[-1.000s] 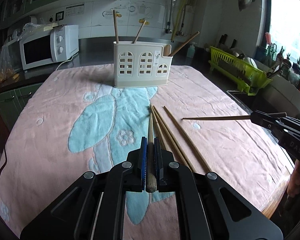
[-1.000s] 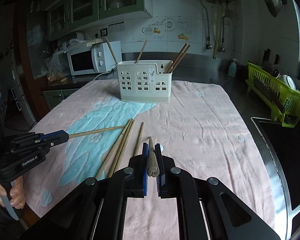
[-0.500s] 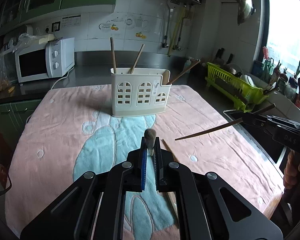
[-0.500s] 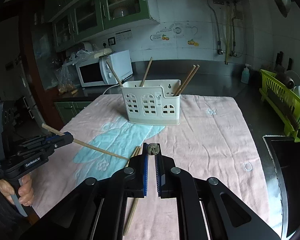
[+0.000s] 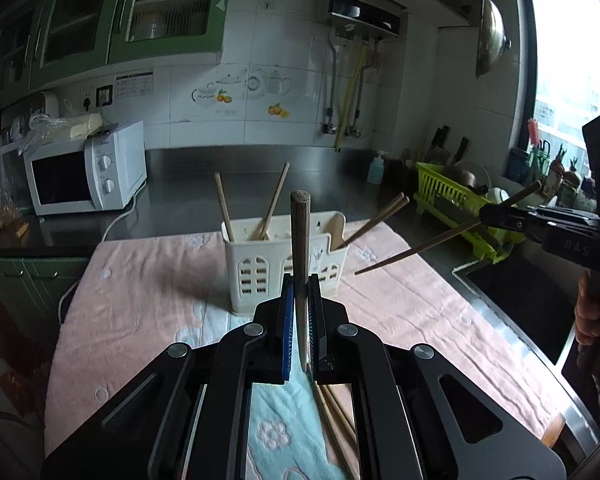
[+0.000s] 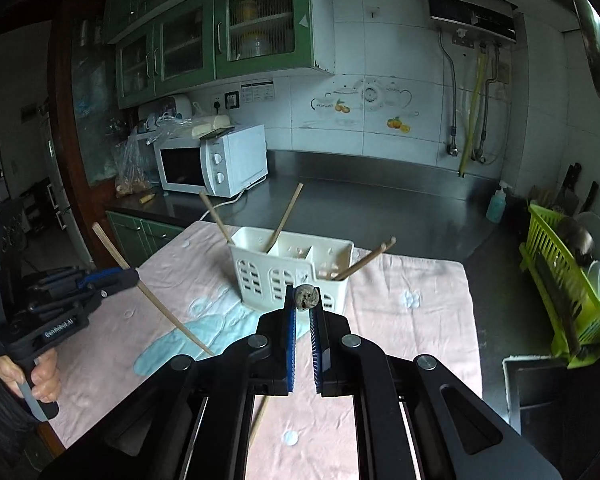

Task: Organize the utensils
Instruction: 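Lift both held chopsticks upright and carry them over the white holder, then lower the chopsticks into the holder and open both grippers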

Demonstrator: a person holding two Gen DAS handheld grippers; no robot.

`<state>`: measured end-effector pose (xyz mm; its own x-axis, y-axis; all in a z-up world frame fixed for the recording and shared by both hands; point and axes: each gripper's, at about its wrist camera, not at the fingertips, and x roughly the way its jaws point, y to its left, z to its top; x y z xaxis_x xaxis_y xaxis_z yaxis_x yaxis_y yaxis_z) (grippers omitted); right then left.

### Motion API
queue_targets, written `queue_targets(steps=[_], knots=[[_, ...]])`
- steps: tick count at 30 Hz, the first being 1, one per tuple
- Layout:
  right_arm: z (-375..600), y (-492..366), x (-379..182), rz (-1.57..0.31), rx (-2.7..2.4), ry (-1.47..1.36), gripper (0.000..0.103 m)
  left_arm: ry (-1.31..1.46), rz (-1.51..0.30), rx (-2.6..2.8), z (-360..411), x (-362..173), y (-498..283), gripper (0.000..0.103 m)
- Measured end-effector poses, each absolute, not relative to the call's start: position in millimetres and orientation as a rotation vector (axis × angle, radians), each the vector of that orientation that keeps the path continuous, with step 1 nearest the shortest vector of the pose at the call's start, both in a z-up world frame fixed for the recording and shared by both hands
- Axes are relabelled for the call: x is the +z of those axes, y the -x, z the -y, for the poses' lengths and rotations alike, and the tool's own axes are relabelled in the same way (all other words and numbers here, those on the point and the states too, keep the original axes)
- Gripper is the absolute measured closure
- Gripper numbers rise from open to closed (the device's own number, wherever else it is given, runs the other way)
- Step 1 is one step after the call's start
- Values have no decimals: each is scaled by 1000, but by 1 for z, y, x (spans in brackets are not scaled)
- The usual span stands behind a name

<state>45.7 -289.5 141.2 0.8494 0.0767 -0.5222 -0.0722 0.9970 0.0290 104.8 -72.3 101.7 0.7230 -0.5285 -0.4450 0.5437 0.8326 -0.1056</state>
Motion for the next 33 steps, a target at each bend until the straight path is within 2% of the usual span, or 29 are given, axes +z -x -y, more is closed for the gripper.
queue_targets(steps=[6, 13, 22, 33], knots=[[298, -80, 161, -546, 62, 30, 97, -32, -374, -568, 86, 155, -135, 98], [304, -127, 165, -588, 51, 67, 97, -41, -322, -504, 107, 185, -181, 98], [313, -168, 144, -652, 68, 45, 97, -43, -372, -436, 123, 168, -237, 98], [305, -191, 125, -718, 98, 51, 96, -42, -458, -427, 132, 138, -271, 97]])
